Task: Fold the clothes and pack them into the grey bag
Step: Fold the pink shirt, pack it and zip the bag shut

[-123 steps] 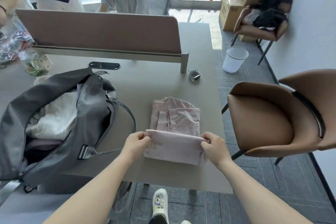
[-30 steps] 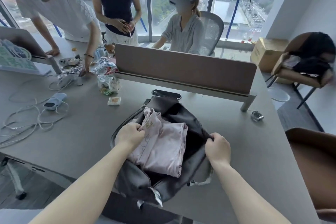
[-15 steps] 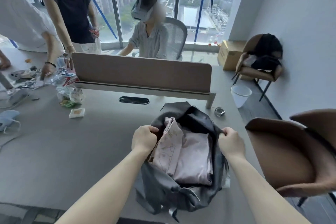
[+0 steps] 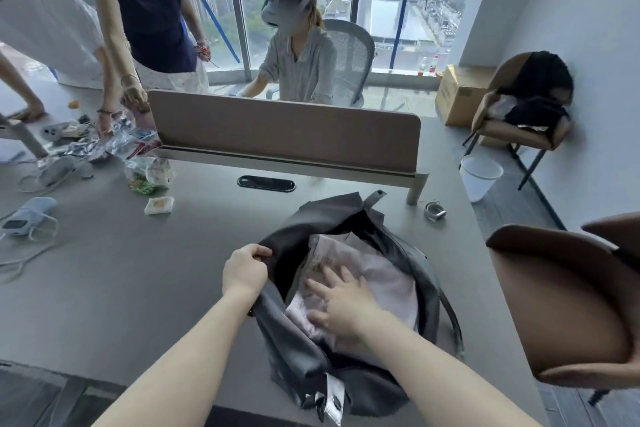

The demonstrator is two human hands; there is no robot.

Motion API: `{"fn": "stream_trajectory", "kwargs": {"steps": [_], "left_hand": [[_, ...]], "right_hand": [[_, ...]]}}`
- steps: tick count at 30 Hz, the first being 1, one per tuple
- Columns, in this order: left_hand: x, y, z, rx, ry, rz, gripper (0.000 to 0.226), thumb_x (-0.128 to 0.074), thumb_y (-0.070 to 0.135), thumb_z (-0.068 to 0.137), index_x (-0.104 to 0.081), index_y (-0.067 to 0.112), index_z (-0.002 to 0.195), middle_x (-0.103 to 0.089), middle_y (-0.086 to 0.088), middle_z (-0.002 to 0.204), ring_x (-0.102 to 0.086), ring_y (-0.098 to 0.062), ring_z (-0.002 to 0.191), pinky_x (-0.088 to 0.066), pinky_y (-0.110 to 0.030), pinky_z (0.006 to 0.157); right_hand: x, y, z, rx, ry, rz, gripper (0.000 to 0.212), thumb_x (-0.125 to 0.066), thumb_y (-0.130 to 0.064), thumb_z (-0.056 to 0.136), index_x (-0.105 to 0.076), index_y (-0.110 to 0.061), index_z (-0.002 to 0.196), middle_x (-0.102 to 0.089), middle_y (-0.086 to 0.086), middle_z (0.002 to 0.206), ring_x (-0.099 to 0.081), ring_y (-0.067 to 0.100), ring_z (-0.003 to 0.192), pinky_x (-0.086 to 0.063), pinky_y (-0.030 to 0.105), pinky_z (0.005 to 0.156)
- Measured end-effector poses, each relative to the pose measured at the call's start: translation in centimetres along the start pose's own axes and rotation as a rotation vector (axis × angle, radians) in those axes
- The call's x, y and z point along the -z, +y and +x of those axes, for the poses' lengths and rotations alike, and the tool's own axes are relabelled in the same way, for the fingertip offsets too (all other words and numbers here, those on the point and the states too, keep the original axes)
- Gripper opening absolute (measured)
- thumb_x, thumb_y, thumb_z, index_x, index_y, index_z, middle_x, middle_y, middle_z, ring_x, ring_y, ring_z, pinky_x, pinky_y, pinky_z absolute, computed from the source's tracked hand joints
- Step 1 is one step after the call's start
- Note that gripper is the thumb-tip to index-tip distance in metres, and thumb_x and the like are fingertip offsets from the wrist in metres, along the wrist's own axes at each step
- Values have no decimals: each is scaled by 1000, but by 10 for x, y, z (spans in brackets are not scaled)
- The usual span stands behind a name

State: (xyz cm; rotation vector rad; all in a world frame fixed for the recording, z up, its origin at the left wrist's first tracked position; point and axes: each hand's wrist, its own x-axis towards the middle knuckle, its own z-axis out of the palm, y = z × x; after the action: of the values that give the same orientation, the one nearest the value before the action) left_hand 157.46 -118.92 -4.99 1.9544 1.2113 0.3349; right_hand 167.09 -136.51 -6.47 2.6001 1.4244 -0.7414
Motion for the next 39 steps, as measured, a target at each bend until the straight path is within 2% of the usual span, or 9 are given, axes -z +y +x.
{"fn": "stream_trajectory", "kwargs": {"steps": [7,11,14,21,25,28,31,36,39], "left_hand": [[9,-25,7,-183,-96,332,41,-43,7,92,-64,25,122,-51,-1,127,-51,-24,117,-45,-35,92],[2,-22,-7,-782,-6,646,39,-68,4,70,-73,29,99,-58,0,125,-53,-28,112,-48,-38,85],[2,-10,-27,-1135,-228,774,10,-63,23,73,-71,28,79,-69,10,90,-63,-19,89,-41,-29,88],[-2,-7,-60,-997,-778,1074,52,-49,71,77,-71,26,89,-62,6,95,-50,-17,98,-38,-37,90],[-5,-13,-74,-1052,-836,1117,29,-59,44,75,-67,24,95,-63,1,95,-49,-22,100,-41,-38,87],[3,-1,-80,-935,-922,850,9,-59,24,73,-54,24,80,-60,-1,83,-52,-24,87,-40,-33,73],[23,23,-76,-908,-895,577,18,-60,21,69,-44,28,65,-50,5,65,-46,-14,67,-39,-30,62],[29,19,-72,-1138,-755,691,12,-56,31,68,-50,25,76,-59,3,74,-53,-18,78,-41,-32,85],[24,9,-71,-1163,-698,711,14,-57,30,69,-47,20,72,-59,1,72,-51,-20,74,-33,-27,83]], "right_hand": [[-1,2,5,26,49,48,57,-39,-53,97,-29,-34,150,-9,1,164,-3,31,150,-7,50,120],[-1,9,-35,70,318,245,37,-46,-33,98,-56,-23,132,-46,-3,144,-41,21,130,-35,33,108],[-11,28,-59,8,506,201,26,-51,-24,92,-67,-20,112,-62,-4,118,-54,21,106,-45,32,91],[-27,44,-96,-59,378,-1,28,-43,-37,89,-62,-18,82,-69,2,88,-62,24,85,-42,35,65],[-25,37,-109,-5,289,10,29,-45,-40,88,-67,-22,91,-68,-2,92,-61,21,89,-46,34,74],[-21,20,-120,84,248,171,26,-50,-37,88,-70,-29,103,-64,-8,98,-56,13,93,-45,29,82],[-22,3,-124,144,195,265,25,-53,-44,88,-64,-36,109,-63,-8,98,-48,7,93,-36,21,78],[-12,0,-140,128,288,97,22,-53,-42,84,-60,-21,86,-65,-2,81,-53,21,81,-28,24,75],[-9,11,-157,95,369,-86,32,-45,-49,82,-63,-26,96,-66,-5,75,-51,17,73,-26,24,81]]}}
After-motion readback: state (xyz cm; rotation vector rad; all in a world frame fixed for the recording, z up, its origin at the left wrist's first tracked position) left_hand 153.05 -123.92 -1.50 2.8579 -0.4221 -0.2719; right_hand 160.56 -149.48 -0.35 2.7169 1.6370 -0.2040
